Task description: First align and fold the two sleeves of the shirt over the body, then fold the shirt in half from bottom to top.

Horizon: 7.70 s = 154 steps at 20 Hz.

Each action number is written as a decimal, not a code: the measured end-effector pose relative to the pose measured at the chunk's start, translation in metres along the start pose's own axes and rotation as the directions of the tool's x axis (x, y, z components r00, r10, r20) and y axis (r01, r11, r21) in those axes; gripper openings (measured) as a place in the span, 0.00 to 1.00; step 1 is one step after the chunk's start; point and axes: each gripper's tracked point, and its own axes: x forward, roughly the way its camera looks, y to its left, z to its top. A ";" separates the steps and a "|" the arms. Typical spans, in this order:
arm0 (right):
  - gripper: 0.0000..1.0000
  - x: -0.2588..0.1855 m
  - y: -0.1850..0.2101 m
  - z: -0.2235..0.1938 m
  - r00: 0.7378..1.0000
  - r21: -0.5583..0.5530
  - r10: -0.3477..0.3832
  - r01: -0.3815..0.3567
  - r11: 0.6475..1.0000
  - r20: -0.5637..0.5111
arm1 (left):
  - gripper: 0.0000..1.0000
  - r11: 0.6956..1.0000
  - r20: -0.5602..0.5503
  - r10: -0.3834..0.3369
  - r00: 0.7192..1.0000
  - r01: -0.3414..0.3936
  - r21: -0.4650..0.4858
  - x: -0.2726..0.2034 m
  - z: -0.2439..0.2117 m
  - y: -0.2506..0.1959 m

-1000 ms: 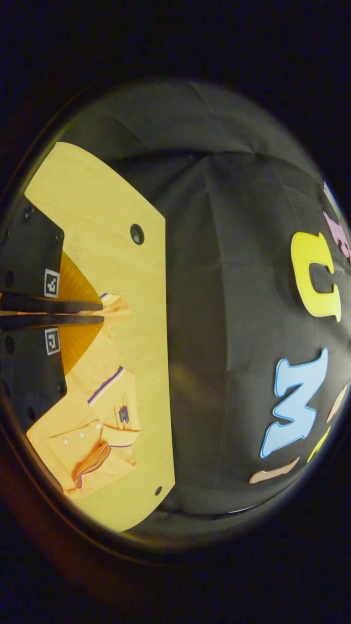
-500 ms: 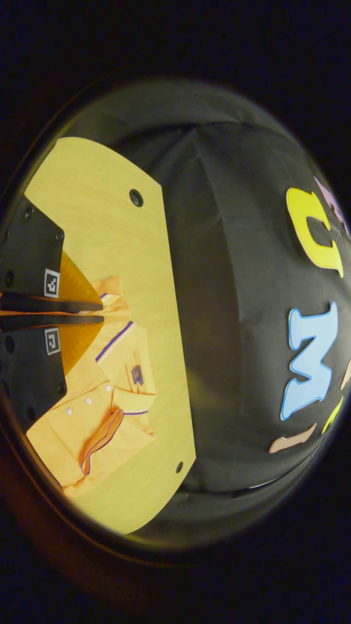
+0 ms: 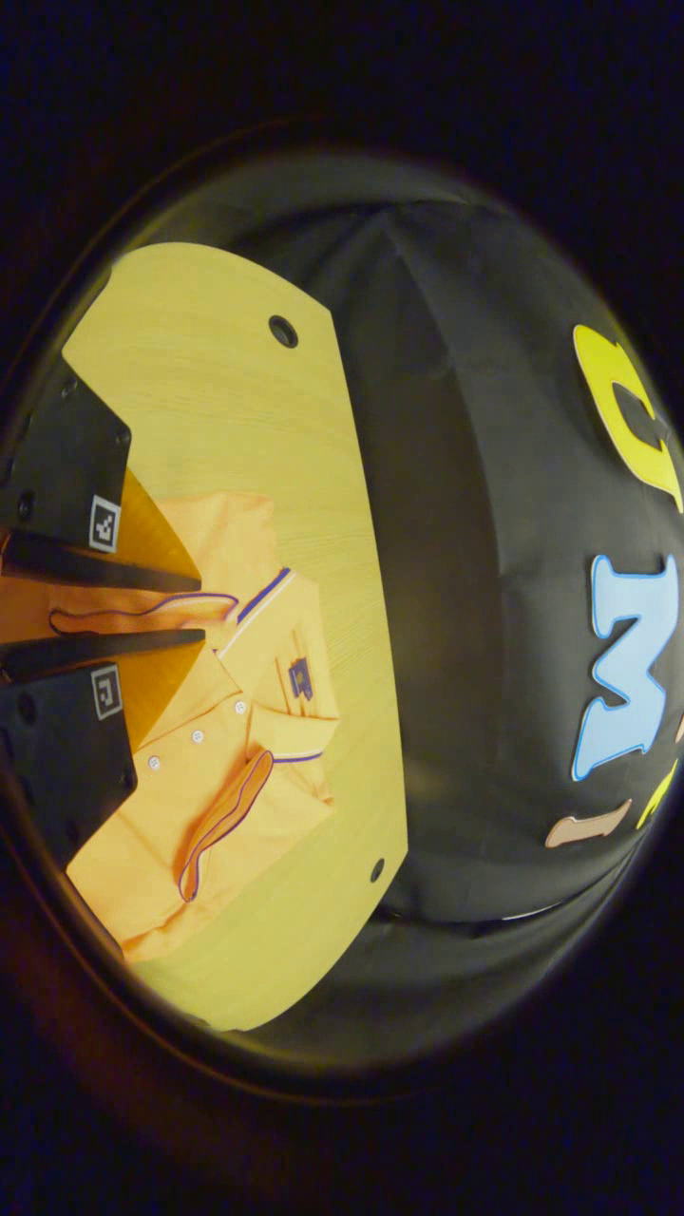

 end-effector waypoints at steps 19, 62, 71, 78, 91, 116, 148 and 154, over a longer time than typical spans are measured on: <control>0.82 -0.027 -0.023 -0.073 0.992 -0.120 0.095 -0.105 0.987 -0.089 | 0.95 0.997 -0.028 -0.037 0.999 0.035 -0.063 -0.161 -0.076 -0.050; 0.81 -0.051 -0.051 -0.242 0.949 -0.206 0.025 -0.094 0.974 -0.314 | 0.94 0.996 -0.146 -0.007 0.989 -0.006 -0.089 -0.323 -0.276 -0.068; 0.18 -0.048 -0.041 -0.242 0.951 -0.205 0.044 -0.111 0.972 -0.305 | 0.11 0.997 -0.146 0.064 0.987 -0.070 -0.038 -0.313 -0.278 -0.073; 0.04 -0.048 -0.035 -0.241 0.939 -0.155 0.087 -0.145 0.977 -0.333 | 0.06 0.991 -0.161 0.105 0.981 -0.116 -0.065 -0.314 -0.276 -0.075; 0.00 -0.054 -0.021 -0.120 0.967 -0.050 0.190 -0.201 0.978 -0.170 | 0.06 0.984 -0.036 0.134 0.990 -0.137 -0.113 -0.323 -0.179 -0.063; 0.00 0.098 0.027 0.094 0.992 -0.170 0.120 -0.114 0.979 0.025 | 0.06 0.984 0.155 0.125 0.980 -0.102 -0.147 -0.167 0.052 0.020; 0.01 0.327 0.030 0.087 0.996 -0.250 -0.082 0.071 0.966 -0.032 | 0.06 0.983 0.238 0.169 0.957 -0.147 -0.106 0.057 0.104 0.079; 0.07 0.331 0.029 0.081 0.996 -0.241 -0.076 0.061 0.969 -0.056 | 0.12 0.983 0.199 0.174 0.964 -0.158 -0.093 0.063 0.093 0.076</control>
